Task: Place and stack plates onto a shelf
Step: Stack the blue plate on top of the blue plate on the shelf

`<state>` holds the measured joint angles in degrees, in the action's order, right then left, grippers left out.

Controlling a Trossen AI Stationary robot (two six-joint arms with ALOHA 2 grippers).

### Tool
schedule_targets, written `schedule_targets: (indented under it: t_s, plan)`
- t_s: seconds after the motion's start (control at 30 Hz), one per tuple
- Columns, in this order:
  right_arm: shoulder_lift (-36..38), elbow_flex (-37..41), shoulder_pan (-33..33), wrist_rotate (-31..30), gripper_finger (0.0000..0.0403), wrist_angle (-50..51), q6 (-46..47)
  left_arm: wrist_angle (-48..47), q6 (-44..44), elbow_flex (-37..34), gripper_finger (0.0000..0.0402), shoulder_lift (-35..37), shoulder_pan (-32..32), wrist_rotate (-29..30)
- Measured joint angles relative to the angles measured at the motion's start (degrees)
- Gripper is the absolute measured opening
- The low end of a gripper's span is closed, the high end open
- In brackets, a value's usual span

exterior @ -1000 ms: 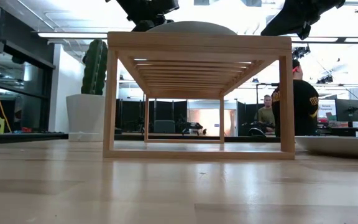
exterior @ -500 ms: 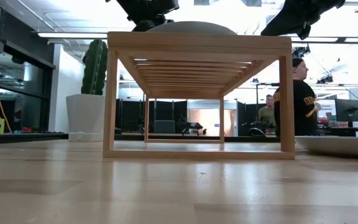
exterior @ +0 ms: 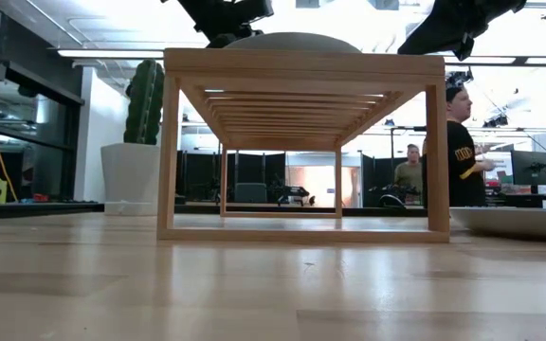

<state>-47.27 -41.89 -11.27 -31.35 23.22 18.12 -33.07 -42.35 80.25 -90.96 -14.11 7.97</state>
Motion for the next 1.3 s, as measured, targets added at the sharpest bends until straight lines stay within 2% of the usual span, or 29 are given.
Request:
schedule_targets:
  t_s: [0.27, 0.43, 0.57, 0.7, 0.77, 0.87, 1.1, 1.2, 1.3]
  plan:
    - [0.0, 0.0, 0.0, 0.0, 0.0, -0.1, -0.1, -0.2, 1.8, 0.0, 0.0159, 0.2, 0.0, 0.6]
    - [0.0, 0.0, 0.0, -0.2, 0.0, 0.0, -0.1, -1.9, 6.2, 0.0, 0.0182, 2.7, 0.0, -0.1]
    - [0.0, 0.0, 0.0, -0.4, 0.0, -0.1, -0.1, -3.5, 14.3, 0.0, 0.0182, 6.9, -0.9, -8.1]
    - [0.0, 0.0, 0.0, -0.4, 0.0, 0.0, -0.1, -1.2, 22.0, -2.4, 0.0172, 13.9, -2.7, -23.7]
    - [0.0, 0.0, 0.0, -0.4, 0.0, 0.0, -0.1, 3.2, 24.7, -6.1, 0.0166, 18.5, -2.9, -30.1]
    - [0.0, 0.0, 0.0, -0.4, 0.0, 0.0, -0.1, 13.2, 27.8, -15.6, 0.0158, 26.6, -2.2, -31.6]
    - [0.0, 0.0, 0.0, -0.4, 0.0, 0.0, -0.1, 40.5, 36.6, -42.3, 0.0147, 43.2, -0.6, -22.2]
    - [0.0, 0.0, 0.0, -0.4, 0.0, 0.0, -0.1, 47.8, 38.2, -49.5, 0.0147, 46.8, 0.2, -18.7]
    - [0.0, 0.0, 0.0, -0.4, 0.0, 0.0, -0.1, 50.9, 38.3, -53.4, 0.0147, 48.3, 1.1, -16.1]
